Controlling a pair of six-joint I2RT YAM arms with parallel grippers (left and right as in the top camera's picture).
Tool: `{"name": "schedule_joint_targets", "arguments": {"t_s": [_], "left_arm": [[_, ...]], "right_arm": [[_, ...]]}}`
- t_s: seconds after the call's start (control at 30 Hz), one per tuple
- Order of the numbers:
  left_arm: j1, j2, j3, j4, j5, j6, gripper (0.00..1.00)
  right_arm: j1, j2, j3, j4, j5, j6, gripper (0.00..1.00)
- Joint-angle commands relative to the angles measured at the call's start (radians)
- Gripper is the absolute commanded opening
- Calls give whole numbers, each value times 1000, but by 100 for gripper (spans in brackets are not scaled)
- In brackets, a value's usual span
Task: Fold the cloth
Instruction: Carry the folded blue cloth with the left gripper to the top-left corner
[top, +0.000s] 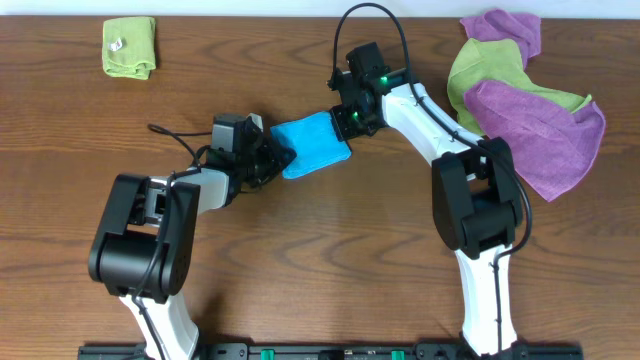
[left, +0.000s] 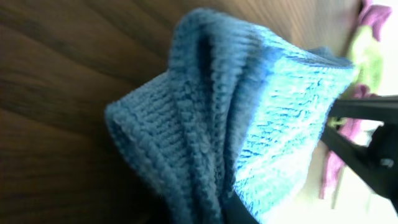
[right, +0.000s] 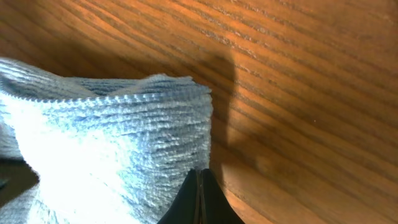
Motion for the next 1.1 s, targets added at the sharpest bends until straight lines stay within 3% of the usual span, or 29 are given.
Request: {"name": "schedule_joint_targets", "arguments": {"t_s": [0.0, 0.2, 0.43, 0.57, 0.73, 0.9, 1.07], "left_arm": [[-3, 32, -22, -6, -31, 0, 6], [50, 29, -1, 198, 31, -80, 6], [246, 26, 230, 383, 39, -261, 6], [323, 26, 313, 426, -65, -385, 6], [412, 26, 346, 429, -344, -549, 6], [473, 29, 346, 429, -476, -554, 6], [555, 93, 412, 429, -392, -455, 6]], "right_arm": [[2, 19, -2, -13, -13, 3, 1], [-48, -10, 42, -94, -13, 3, 1], [-110, -105, 67, -137, -13, -58, 1], [-113, -113, 67, -138, -13, -57, 1], [-111, -113, 67, -132, -13, -57, 1], [-108, -113, 67, -150, -13, -18, 1], [-108, -113, 67, -146, -13, 30, 1]]}}
